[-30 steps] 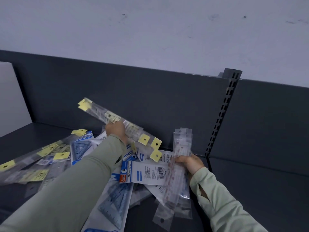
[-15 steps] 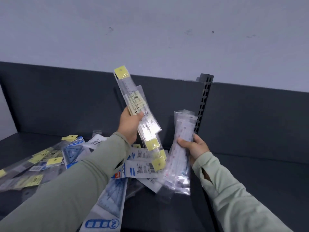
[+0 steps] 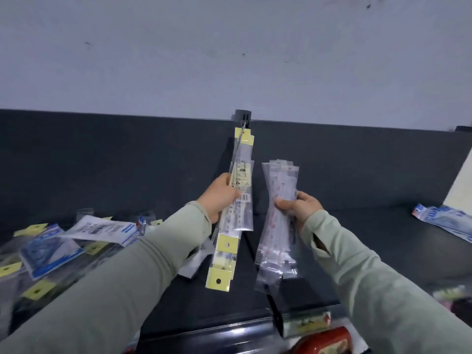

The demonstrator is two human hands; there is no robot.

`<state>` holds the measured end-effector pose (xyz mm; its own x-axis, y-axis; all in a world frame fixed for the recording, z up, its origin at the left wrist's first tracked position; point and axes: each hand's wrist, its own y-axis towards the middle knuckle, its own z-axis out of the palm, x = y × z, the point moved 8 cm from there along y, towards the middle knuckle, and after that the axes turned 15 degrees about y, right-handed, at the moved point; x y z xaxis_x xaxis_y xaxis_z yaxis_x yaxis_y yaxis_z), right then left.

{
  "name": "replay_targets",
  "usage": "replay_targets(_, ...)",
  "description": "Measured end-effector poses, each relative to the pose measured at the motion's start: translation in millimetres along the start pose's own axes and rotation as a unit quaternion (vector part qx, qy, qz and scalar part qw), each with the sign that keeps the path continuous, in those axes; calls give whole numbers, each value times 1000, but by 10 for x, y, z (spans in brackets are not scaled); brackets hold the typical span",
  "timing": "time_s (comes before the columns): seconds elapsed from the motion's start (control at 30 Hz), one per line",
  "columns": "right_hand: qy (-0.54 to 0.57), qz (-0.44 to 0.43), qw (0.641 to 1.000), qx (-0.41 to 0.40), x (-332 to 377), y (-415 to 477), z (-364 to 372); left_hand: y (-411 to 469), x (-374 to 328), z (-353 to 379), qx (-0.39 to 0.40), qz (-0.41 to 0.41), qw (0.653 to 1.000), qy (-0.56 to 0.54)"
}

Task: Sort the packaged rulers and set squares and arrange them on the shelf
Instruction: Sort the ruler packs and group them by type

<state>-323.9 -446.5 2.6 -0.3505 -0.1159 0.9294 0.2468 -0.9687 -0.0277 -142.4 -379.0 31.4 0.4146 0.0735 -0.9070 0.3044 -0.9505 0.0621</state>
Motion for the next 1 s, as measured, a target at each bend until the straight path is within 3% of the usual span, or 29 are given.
replay_targets(0.3, -53, 33, 997, -43, 272, 266, -1023, 203, 70, 1131, 74, -29, 980, 185)
replay_targets(0.57, -117, 76, 990, -14, 314, 760, -1798, 446, 222, 1661, 7, -107, 950, 292)
replay_targets(0.73, -124, 73, 989, 17, 328, 911, -1979, 407, 391, 1784, 16, -151, 929, 337)
replay_targets(0.83, -144, 85, 986, 14, 325, 952, -2151, 377, 404, 1870, 32, -173, 901, 397)
replay_targets(0.93, -141, 96, 985, 26, 293, 1068, -2269, 413, 299, 1869, 42, -180, 849, 495)
replay_targets(1.0, -151, 102, 983, 27, 253, 1164, -2359, 487, 132, 1918, 26, -149, 854, 498)
